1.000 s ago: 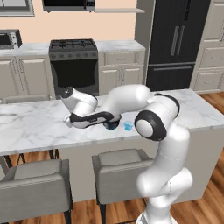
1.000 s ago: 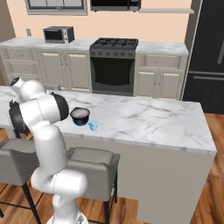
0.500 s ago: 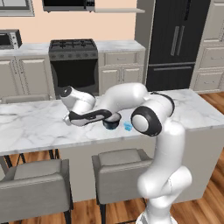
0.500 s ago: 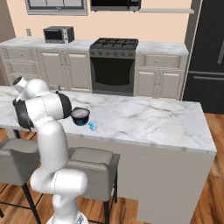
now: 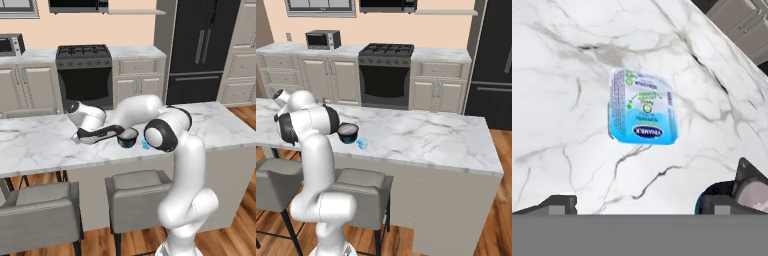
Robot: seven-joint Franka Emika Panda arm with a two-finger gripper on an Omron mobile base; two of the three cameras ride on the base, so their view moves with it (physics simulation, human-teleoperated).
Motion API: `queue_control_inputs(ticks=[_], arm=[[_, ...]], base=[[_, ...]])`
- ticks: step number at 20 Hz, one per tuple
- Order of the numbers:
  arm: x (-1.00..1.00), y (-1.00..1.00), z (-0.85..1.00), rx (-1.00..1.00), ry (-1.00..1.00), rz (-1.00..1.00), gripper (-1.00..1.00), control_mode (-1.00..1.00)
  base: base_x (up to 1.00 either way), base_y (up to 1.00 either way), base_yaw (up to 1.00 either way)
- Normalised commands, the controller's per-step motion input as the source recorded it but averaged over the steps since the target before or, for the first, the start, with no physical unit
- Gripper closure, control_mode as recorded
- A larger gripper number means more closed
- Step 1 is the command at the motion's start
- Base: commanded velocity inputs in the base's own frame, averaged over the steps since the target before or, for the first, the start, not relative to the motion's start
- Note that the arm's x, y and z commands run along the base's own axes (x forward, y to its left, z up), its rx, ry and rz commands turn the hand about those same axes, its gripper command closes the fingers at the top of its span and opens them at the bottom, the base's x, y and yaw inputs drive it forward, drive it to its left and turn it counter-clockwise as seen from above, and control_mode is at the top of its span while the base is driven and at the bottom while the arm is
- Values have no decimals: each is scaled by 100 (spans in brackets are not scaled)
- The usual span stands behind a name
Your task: Stack the yogurt containers by placing the smaller containers on top of the larger containers.
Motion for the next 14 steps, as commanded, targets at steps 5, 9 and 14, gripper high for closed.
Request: queue_control_inputs(ticks=[5,9,14], arm=[[24,11,-26,-4,0,0,-100,-100],[24,9,-27,-3,0,0,-100,-100],[20,2,-22,-1,0,-1,-100,-100]], base=[[0,0,0],[0,0,0],[0,0,0]])
